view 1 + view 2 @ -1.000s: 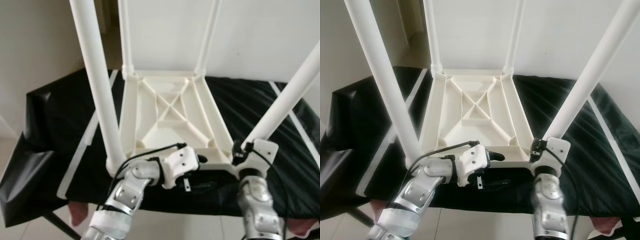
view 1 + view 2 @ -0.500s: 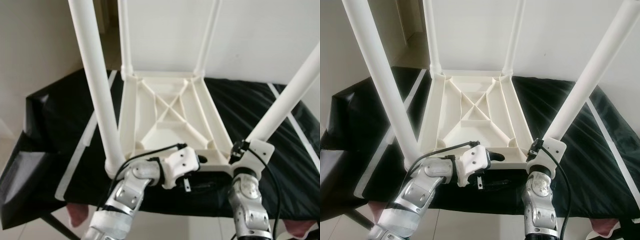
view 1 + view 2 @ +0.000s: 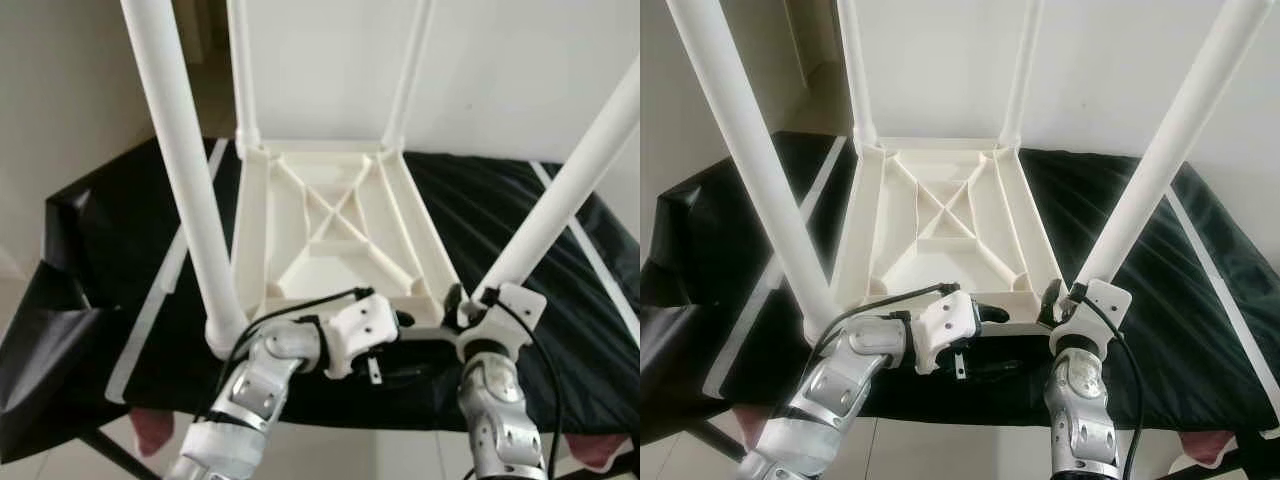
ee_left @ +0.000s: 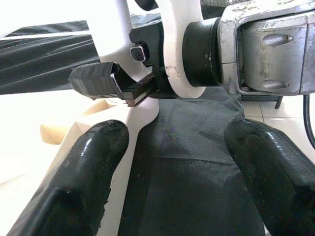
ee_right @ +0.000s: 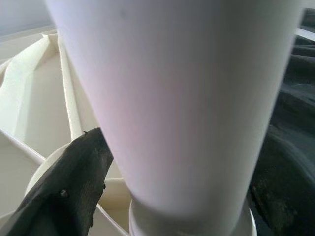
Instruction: Building children table
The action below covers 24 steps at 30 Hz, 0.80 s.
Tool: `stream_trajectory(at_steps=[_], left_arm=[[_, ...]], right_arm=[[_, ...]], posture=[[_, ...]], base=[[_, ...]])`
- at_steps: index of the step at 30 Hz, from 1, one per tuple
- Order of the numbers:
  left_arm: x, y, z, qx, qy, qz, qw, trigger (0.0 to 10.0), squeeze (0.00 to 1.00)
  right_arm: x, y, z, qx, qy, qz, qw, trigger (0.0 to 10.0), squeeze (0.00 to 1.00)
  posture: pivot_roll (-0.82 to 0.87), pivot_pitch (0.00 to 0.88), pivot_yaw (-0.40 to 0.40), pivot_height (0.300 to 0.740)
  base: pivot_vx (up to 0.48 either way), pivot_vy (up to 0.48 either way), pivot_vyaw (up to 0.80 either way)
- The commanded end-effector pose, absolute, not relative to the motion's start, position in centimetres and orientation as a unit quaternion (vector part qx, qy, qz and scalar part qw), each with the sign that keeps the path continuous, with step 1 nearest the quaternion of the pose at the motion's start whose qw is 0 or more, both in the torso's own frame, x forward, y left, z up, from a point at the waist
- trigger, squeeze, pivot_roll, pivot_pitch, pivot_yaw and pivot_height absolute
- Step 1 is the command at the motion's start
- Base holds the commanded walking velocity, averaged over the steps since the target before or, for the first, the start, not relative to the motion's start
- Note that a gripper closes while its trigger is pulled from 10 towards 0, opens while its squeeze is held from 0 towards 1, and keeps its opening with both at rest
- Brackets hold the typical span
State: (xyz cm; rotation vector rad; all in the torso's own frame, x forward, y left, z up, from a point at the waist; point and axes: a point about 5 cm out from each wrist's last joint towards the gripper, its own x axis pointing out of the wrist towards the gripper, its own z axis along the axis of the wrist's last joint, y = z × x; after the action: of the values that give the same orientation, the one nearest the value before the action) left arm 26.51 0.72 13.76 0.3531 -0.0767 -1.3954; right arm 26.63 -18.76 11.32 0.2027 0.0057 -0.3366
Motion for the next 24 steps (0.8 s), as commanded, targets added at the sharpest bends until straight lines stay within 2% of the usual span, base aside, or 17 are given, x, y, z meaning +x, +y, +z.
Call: stream_trajectory(at_steps=[1,5,6,7,8,13,17,20,24], left_arm=[[27.3,1.0,13.8,0.161,-0.041,-0.569,0.806,10.0,0.0],[27.4,1.0,13.8,0.162,-0.041,-0.568,0.806,10.0,0.0],[27.4,1.1,13.8,0.161,-0.04,-0.569,0.806,10.0,0.0],[27.4,1.1,13.8,0.161,-0.04,-0.569,0.806,10.0,0.0],[27.4,1.1,13.8,0.162,-0.04,-0.569,0.805,10.0,0.0],[27.5,1.1,13.9,0.163,-0.041,-0.569,0.805,10.0,0.0],[27.5,1.1,13.9,0.164,-0.041,-0.567,0.806,10.0,0.0],[27.5,1.1,14.2,0.161,-0.047,-0.566,0.807,10.0,0.0],[27.5,1.0,14.4,0.158,-0.049,-0.567,0.807,10.0,0.0]], right_arm=[[26.5,-19.5,11.3,0.096,0.0,-0.143,0.985,10.0,1.0],[26.5,-20.4,11.3,0.079,0.002,-0.125,0.989,10.0,1.0],[26.7,-21.3,11.8,0.059,-0.003,-0.081,0.995,10.0,0.43],[26.7,-21.3,11.8,0.059,-0.003,-0.081,0.995,10.0,0.43],[26.9,-21.7,12.0,0.047,-0.008,-0.062,0.997,10.0,0.0],[27.3,-22.5,12.3,0.0,-0.007,0.008,1.0,10.0,0.0],[27.3,-22.4,12.3,-0.004,-0.004,0.023,1.0,10.0,0.0],[27.1,-22.1,12.0,-0.021,0.005,0.066,0.998,10.0,0.0],[27.0,-22.0,11.9,-0.021,0.008,0.07,0.997,10.0,0.0]], posture=[[-0.03,0.0,-0.044,0.74],[-0.03,0.0,-0.043,0.74],[-0.03,0.0,-0.041,0.74],[-0.03,0.0,-0.041,0.74],[-0.03,0.0,-0.037,0.74],[-0.03,0.0,-0.038,0.74],[-0.03,0.0,-0.038,0.74],[-0.03,0.0,-0.041,0.74],[-0.03,0.0,-0.039,0.74]], base=[[0.0,0.0,0.0],[0.0,0.0,0.0],[0.0,0.0,0.0],[0.0,0.0,0.0],[0.0,0.0,0.0],[0.0,0.0,0.0],[0.0,0.0,0.0],[0.0,0.0,0.0],[0.0,0.0,0.0]])
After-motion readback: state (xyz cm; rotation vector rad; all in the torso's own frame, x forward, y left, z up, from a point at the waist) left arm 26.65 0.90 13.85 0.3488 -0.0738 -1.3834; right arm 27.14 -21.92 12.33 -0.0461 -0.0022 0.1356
